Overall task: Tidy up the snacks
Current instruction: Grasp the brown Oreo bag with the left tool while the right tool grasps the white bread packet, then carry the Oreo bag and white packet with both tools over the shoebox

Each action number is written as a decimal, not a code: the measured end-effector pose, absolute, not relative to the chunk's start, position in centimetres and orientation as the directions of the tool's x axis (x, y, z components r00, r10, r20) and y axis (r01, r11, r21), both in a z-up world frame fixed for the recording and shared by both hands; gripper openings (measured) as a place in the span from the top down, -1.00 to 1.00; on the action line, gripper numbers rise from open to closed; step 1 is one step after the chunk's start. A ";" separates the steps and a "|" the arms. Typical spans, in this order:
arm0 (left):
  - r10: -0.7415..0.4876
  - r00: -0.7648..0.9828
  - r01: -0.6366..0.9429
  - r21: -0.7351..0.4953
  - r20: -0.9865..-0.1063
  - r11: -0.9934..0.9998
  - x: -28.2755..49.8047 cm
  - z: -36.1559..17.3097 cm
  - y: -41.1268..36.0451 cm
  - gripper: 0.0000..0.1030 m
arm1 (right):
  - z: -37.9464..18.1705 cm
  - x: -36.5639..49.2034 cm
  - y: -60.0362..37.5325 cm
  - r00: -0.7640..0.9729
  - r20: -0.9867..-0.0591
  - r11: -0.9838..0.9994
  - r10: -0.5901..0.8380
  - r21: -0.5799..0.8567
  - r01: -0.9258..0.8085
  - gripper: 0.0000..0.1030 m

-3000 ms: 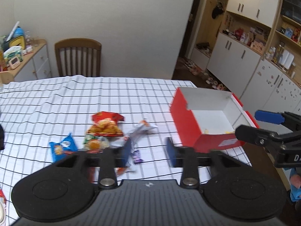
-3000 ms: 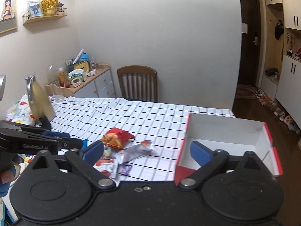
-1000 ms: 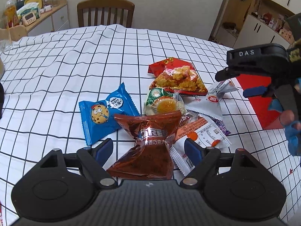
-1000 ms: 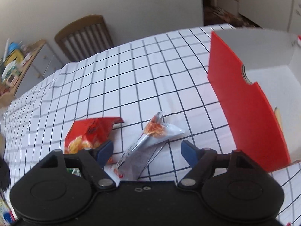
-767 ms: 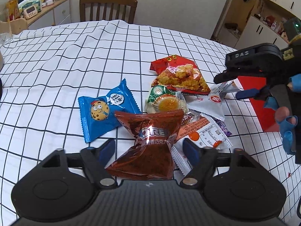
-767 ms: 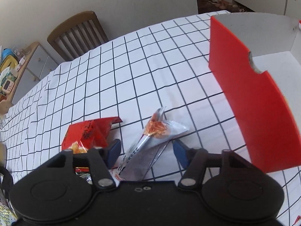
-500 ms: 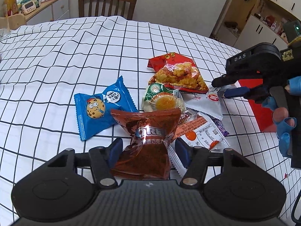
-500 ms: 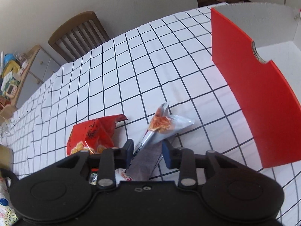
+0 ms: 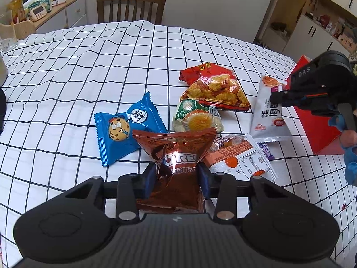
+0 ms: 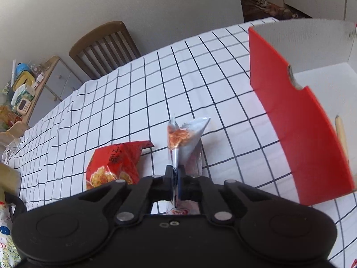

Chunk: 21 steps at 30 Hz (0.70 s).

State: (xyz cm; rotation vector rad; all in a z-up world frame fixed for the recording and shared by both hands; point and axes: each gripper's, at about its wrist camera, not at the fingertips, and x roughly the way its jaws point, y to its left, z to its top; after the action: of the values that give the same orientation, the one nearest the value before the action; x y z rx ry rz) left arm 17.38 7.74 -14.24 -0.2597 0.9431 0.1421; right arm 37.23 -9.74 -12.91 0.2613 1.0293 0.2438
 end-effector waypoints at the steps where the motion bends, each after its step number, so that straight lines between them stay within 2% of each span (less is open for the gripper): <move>1: 0.003 0.581 -0.235 -0.164 -0.814 0.958 17.3 -14.1 7.8 0.26 | -12.7 37.1 -9.9 0.496 -0.805 0.941 0.325 0.329 -0.083 0.96; 21: -0.008 0.618 -0.227 -0.188 -0.786 0.956 14.8 -8.4 5.0 0.26 | -5.5 32.2 -14.7 0.504 -0.741 0.895 0.443 0.392 -0.211 0.96</move>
State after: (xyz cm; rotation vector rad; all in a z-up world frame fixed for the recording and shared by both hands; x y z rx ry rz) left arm 14.78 5.00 -8.44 -0.2815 0.8990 0.1277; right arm 32.15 -14.73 -5.51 0.2659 0.9660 0.4002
